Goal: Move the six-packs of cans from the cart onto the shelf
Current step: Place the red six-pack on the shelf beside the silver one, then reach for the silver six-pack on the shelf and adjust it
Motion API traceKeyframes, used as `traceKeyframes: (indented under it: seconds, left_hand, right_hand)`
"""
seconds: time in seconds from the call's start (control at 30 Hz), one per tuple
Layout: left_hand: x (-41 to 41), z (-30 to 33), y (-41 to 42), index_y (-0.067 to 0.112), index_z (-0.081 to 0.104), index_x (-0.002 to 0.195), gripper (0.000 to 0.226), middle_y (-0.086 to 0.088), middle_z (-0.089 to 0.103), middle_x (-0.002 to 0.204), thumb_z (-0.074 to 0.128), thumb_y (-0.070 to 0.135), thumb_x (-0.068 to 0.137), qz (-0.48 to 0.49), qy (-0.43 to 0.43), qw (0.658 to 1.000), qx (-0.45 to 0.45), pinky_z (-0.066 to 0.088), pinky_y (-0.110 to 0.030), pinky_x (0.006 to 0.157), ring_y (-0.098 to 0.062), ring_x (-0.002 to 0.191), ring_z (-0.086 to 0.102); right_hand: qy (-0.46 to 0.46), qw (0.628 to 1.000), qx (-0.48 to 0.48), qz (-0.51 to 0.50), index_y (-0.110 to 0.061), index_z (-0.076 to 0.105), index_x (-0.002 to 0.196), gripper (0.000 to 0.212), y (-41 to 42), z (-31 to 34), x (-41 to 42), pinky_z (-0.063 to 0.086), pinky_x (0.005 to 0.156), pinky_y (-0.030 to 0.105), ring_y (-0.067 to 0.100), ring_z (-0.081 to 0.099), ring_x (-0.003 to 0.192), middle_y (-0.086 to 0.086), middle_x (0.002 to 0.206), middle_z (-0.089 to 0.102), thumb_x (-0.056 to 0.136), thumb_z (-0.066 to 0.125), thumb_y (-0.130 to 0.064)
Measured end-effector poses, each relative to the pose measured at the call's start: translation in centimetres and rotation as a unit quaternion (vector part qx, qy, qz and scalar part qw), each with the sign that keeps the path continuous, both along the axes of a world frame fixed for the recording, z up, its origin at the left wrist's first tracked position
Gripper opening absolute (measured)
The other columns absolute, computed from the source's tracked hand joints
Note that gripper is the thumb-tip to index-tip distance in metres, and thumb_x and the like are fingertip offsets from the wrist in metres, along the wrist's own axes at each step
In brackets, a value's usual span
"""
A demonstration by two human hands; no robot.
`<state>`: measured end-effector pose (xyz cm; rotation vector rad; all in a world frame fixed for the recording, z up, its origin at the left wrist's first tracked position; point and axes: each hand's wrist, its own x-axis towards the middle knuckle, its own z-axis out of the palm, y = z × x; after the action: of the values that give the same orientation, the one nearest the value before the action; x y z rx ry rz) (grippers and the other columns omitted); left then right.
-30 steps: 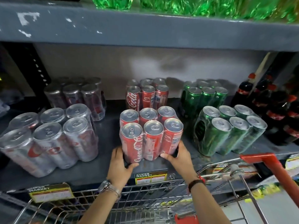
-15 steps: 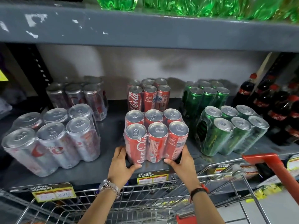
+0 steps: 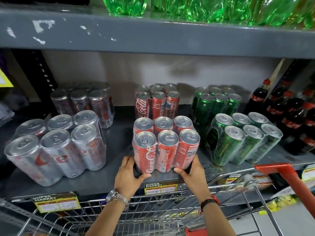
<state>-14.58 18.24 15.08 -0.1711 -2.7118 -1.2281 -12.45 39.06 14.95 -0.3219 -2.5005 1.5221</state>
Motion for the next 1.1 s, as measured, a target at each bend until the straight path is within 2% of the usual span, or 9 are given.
traceKeyframes:
  seconds: [0.53, 0.67, 0.73, 0.8, 0.83, 0.9, 0.97, 1.03, 1.1]
  left_hand:
    - [-0.1, -0.3, -0.1, 0.009, 0.050, 0.108, 0.059, -0.006, 0.052, 0.113, 0.077, 0.034, 0.061, -0.010, -0.003, 1.000, -0.007, 0.044, -0.025, 0.071, -0.022, 0.095, 0.058]
    - [0.8, 0.5, -0.3, 0.012, 0.035, 0.129, 0.075, -0.007, 0.044, 0.130, 0.075, 0.023, 0.066, -0.031, -0.044, 0.997, 0.061, 0.043, -0.033, 0.096, -0.023, 0.117, 0.048]
    - [2.3, 1.1, -1.6, 0.011, 0.030, 0.134, 0.077, -0.011, 0.043, 0.135, 0.072, 0.018, 0.070, -0.002, -0.016, 0.992, 0.129, 0.037, -0.040, 0.104, -0.024, 0.123, 0.043]
    - [3.9, 1.2, -4.2, 0.003, 0.041, 0.126, 0.061, -0.020, 0.051, 0.125, 0.065, 0.024, 0.075, 0.080, 0.080, 0.987, 0.114, 0.040, -0.045, 0.100, -0.031, 0.116, 0.049]
    - [4.6, 1.1, -6.0, -0.001, 0.045, 0.120, 0.054, -0.024, 0.053, 0.119, 0.064, 0.023, 0.076, 0.134, 0.123, 0.978, 0.104, 0.042, -0.050, 0.097, -0.035, 0.112, 0.050]
    - [5.5, 1.2, -10.1, -0.003, 0.046, 0.117, 0.056, -0.032, 0.049, 0.116, 0.071, 0.010, 0.069, 0.240, 0.165, 0.951, 0.107, 0.041, -0.051, 0.096, -0.036, 0.111, 0.045]
    - [5.7, 1.5, -14.0, -0.002, 0.041, 0.121, 0.066, -0.036, 0.040, 0.120, 0.074, 0.007, 0.064, 0.296, 0.170, 0.934, 0.104, 0.035, -0.045, 0.100, -0.034, 0.114, 0.037]
    - [5.2, 1.8, -17.0, -0.002, 0.035, 0.126, 0.077, -0.035, 0.037, 0.126, 0.076, 0.016, 0.063, 0.299, 0.126, 0.942, 0.086, 0.033, -0.051, 0.102, -0.041, 0.119, 0.036]
    - [4.2, 2.0, -19.2, -0.004, 0.031, 0.129, 0.089, -0.033, 0.039, 0.131, 0.080, 0.016, 0.058, 0.264, 0.053, 0.961, 0.058, 0.031, -0.054, 0.104, -0.043, 0.123, 0.035]
  right_hand:
    - [-0.021, 1.000, 0.014, -0.017, -0.011, 0.044, 0.113, 0.059, 0.1, 0.3, -0.1, 0.040, 0.087, 0.028, 0.017, 0.052, 0.100, 0.008, 0.112, 0.060, 0.065, 0.079, -0.013]
    - [-0.022, 0.999, -0.023, -0.001, -0.012, 0.035, 0.126, 0.078, -0.3, 1.5, 0.9, 0.039, 0.095, 0.030, 0.022, 0.048, 0.119, 0.003, 0.120, 0.050, 0.063, 0.081, -0.012]
    - [0.040, 0.995, -0.044, -0.075, -0.015, 0.026, 0.136, 0.087, -1.3, 2.1, 2.6, 0.035, 0.107, 0.042, 0.019, 0.039, 0.126, 0.003, 0.134, 0.040, 0.066, 0.078, -0.016]
    - [0.145, 0.973, -0.024, -0.180, -0.022, 0.036, 0.126, 0.061, -3.9, 2.6, 4.7, 0.039, 0.102, 0.051, 0.016, 0.040, 0.118, -0.005, 0.124, 0.039, 0.076, 0.068, -0.031]
    - [0.196, 0.961, -0.015, -0.193, -0.028, 0.041, 0.115, 0.042, -5.8, 2.9, 5.6, 0.044, 0.096, 0.047, 0.012, 0.043, 0.111, -0.010, 0.114, 0.040, 0.080, 0.062, -0.037]
    - [0.242, 0.962, 0.008, -0.125, -0.043, 0.041, 0.097, 0.018, -10.6, 3.3, 6.3, 0.046, 0.086, 0.023, -0.002, 0.046, 0.095, -0.016, 0.094, 0.041, 0.082, 0.050, -0.041]
    - [0.229, 0.973, 0.028, -0.009, -0.043, 0.044, 0.097, 0.014, -15.5, 3.3, 5.6, 0.045, 0.081, 0.016, -0.008, 0.047, 0.094, -0.020, 0.094, 0.044, 0.084, 0.048, -0.038]
    - [0.177, 0.981, 0.038, 0.074, -0.027, 0.047, 0.114, 0.030, -19.1, 2.9, 3.7, 0.039, 0.094, 0.017, -0.006, 0.044, 0.104, -0.011, 0.108, 0.046, 0.085, 0.055, -0.027]
    - [0.091, 0.989, 0.012, 0.115, -0.013, 0.033, 0.134, 0.062, -21.2, 2.7, 1.3, 0.025, 0.109, 0.019, 0.009, 0.035, 0.128, 0.000, 0.134, 0.037, 0.081, 0.064, -0.021]
